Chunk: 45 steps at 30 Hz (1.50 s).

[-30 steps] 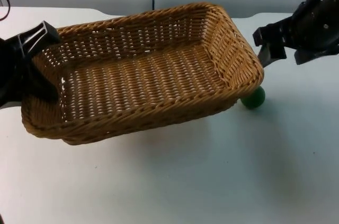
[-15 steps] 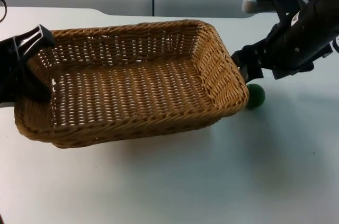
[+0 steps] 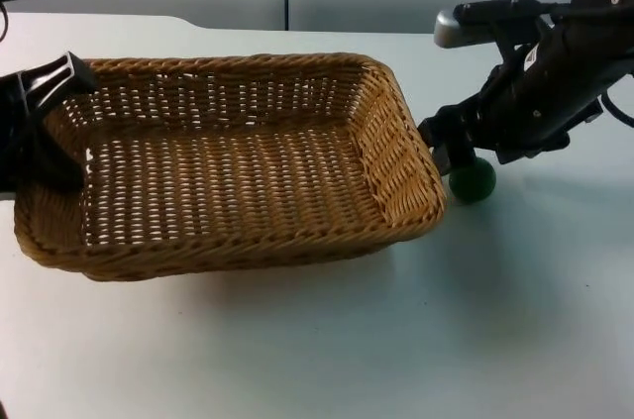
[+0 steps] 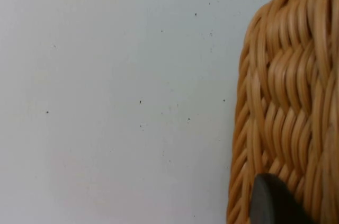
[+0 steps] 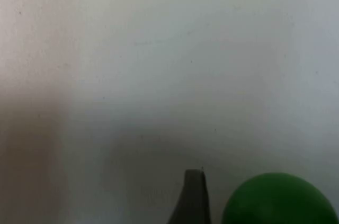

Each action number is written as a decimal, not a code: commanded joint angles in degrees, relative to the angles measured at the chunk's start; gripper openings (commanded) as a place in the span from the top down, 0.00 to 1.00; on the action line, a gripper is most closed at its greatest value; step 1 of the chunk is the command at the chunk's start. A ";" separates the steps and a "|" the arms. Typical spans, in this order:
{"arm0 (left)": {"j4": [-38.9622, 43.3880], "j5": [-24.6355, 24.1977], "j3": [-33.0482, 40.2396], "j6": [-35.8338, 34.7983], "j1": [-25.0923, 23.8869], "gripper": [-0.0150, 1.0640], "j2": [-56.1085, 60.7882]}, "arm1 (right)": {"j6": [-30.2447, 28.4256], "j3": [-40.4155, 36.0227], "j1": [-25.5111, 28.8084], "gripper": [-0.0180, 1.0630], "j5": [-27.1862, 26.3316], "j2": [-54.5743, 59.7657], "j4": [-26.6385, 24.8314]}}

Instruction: Pick up the basket with the left hand and place the ball into the basket with the right hand.

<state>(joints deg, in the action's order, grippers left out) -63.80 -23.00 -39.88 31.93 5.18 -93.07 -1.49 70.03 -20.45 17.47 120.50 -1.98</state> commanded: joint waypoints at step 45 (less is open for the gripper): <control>-4.93 -1.06 -0.42 -0.87 0.63 0.99 0.71 | -23.11 39.82 -9.59 0.99 50.62 -2.41 -23.57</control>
<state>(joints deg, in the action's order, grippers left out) -67.27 -23.85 -39.90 31.47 5.52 -93.07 -23.91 109.75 -29.39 67.40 117.69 -25.99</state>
